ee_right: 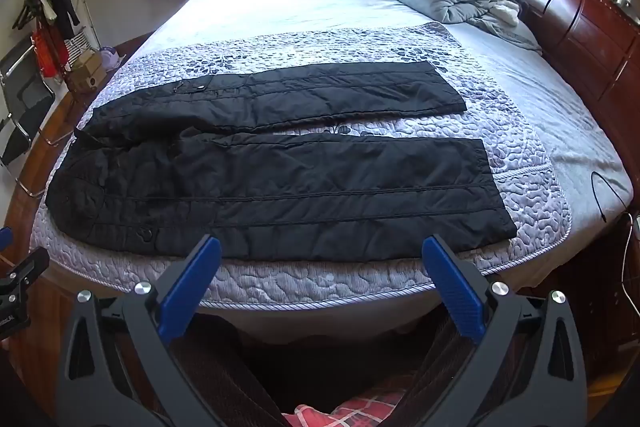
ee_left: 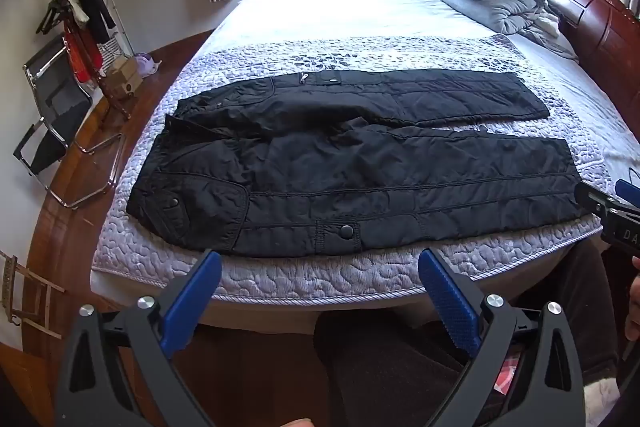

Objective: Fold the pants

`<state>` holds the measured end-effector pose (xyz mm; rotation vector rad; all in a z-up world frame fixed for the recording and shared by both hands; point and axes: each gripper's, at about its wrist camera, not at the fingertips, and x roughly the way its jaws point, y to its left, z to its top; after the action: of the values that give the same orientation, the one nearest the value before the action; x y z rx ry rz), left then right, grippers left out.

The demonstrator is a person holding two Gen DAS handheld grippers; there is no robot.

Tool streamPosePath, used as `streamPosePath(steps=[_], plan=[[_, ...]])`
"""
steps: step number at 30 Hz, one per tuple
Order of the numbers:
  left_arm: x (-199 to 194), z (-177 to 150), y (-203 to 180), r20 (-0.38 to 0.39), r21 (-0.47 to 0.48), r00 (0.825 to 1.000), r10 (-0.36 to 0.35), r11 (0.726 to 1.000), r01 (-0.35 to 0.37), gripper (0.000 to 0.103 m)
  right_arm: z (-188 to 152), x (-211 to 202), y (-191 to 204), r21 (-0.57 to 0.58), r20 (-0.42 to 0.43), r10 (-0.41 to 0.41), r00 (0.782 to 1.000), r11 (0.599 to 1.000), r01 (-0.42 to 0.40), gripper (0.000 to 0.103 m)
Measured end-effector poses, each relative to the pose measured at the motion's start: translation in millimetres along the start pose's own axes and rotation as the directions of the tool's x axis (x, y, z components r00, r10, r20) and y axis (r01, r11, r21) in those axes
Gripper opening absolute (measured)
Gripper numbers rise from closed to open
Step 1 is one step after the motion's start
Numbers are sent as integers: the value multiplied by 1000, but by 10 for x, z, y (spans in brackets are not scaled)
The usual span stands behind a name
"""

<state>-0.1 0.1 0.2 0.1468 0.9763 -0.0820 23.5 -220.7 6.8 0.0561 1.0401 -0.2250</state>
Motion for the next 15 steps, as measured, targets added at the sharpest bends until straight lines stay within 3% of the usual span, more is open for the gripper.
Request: streamPosePath(steps=[15], plan=[[8,24,6,5,1,1000,1,1000,-1,99,1,-3,-2,-2,1,-1,1000,1000,1,101]])
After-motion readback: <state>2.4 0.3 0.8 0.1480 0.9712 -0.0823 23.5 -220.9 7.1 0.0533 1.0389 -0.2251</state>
